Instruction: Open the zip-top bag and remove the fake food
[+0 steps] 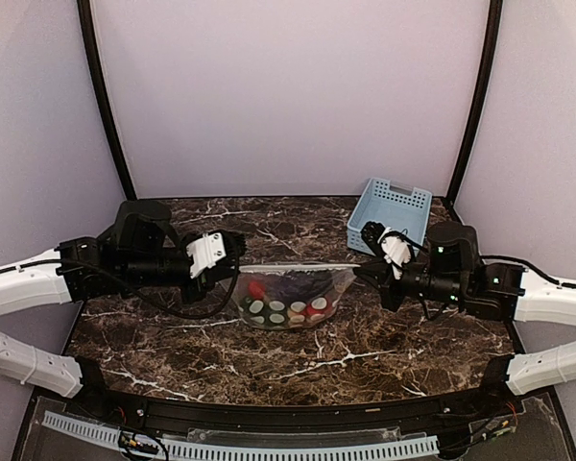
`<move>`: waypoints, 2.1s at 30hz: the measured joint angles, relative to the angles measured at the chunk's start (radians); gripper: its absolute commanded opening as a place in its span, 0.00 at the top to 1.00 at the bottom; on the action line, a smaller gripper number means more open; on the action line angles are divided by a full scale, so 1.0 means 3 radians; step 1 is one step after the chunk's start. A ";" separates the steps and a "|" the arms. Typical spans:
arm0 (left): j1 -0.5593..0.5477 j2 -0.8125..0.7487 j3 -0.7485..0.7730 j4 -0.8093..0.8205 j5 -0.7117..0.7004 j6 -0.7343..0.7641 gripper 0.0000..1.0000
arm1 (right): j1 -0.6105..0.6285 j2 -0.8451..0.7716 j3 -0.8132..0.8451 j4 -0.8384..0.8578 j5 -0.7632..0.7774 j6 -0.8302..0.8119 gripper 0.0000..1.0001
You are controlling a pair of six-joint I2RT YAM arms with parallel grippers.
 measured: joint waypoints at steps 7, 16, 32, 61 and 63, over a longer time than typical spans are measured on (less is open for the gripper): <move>0.0014 -0.0267 -0.0111 -0.0256 -0.0170 -0.0107 0.94 | -0.0037 0.0052 0.0003 -0.0001 0.0024 0.0005 1.00; 0.0020 -0.0327 -0.0142 -0.0426 -0.0210 -0.0156 0.93 | -0.0065 0.0224 0.0056 0.0005 -0.0008 -0.0005 1.00; 0.0076 -0.0318 -0.0088 -0.0589 -0.0020 -0.0219 0.53 | -0.0202 0.0168 0.0056 0.0025 -0.0362 -0.0029 1.00; -0.0359 0.0902 0.1130 -0.0875 0.0270 -0.0281 0.79 | -0.0072 0.0207 0.0126 0.0028 -0.0856 -0.0216 1.00; -0.0359 0.0910 0.1137 -0.0875 0.0220 -0.0267 0.79 | -0.0071 0.0205 0.0126 0.0028 -0.0856 -0.0216 1.00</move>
